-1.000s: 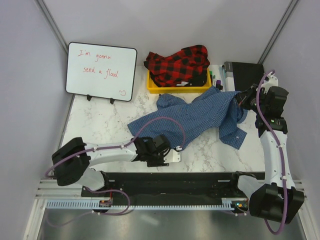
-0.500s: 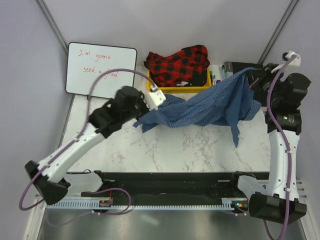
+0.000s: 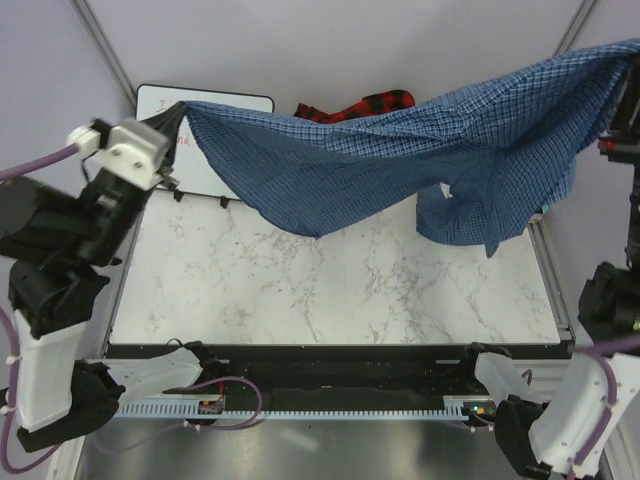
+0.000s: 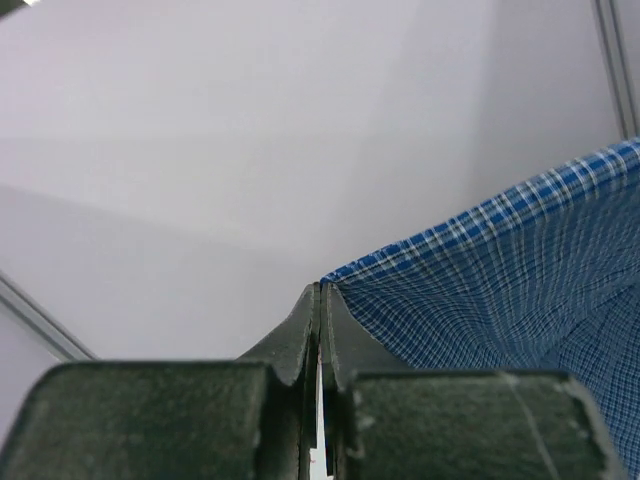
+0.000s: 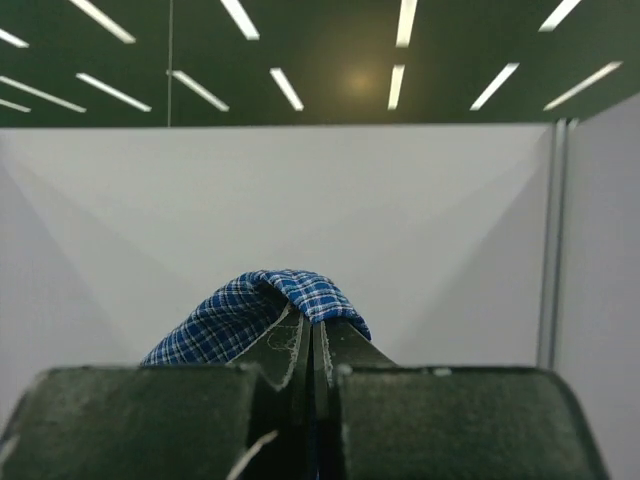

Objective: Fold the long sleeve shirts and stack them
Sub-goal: Flatten the shirt out

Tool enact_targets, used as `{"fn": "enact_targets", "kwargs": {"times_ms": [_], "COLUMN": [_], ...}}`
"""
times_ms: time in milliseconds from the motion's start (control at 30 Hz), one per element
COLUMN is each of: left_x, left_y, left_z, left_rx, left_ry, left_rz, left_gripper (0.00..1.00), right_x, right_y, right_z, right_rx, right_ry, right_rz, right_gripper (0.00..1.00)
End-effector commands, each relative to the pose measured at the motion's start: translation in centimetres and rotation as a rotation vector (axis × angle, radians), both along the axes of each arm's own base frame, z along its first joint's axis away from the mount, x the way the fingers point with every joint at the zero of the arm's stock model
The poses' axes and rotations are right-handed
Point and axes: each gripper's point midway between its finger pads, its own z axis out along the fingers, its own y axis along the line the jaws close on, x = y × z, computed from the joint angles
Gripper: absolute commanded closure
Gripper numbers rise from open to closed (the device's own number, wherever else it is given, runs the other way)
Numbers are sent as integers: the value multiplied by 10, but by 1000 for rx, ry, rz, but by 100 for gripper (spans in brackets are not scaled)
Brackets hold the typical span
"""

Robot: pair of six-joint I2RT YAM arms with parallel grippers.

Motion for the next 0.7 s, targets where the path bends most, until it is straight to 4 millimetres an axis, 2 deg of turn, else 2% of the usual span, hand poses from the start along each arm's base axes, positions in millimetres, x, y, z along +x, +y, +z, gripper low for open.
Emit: {"fn": "enact_targets", "kwargs": {"times_ms": [0, 33, 100, 133, 233, 300, 367, 400, 467, 500, 533, 600, 633, 667], "left_x": [-61, -70, -93, -96, -102, -100, -93, -80, -65, -47, -37, -4, 6, 23], "left_y": [37, 44, 60, 64, 79, 85, 90, 90, 88, 79, 74, 61, 56, 47], "left_z": [53, 58, 68, 68, 71, 75, 79, 78, 78, 70, 67, 57, 54, 45], "left_rx": [-92, -118, -149, -164, -195, -209, -226, -229, -204, -164, -146, -85, -64, -43], "left_ry": [-198, -215, -264, -265, -274, -278, -288, -267, -263, -239, -234, -232, -238, -242], "left_rz": [-71, -79, -81, -79, -29, 6, 54, 95, 142, 171, 187, 253, 277, 298], "left_gripper": [98, 98, 98, 98, 98, 98, 98, 98, 98, 98, 98, 98, 98, 98], "right_x": [-108, -136, -161, -183, -209, -209, -192, -181, -145, -129, -95, -62, -29, -12], "right_y": [-6, -2, -2, 2, 8, 11, 13, 13, 9, 7, 2, 3, -2, 4], "right_z": [44, 46, 47, 47, 50, 52, 51, 50, 45, 41, 30, 18, 5, -6], "right_rx": [20, 11, 18, 3, -32, -54, -94, -100, -105, -104, -104, -98, -86, -106], "right_ry": [-268, -317, -360, -397, -447, -445, -410, -388, -310, -278, -211, -154, -102, -63], "right_rz": [-174, -197, -229, -248, -277, -278, -268, -259, -235, -218, -198, -136, -106, -54], "right_gripper": [100, 100, 100, 100, 100, 100, 100, 100, 100, 100, 100, 100, 100, 100]}}
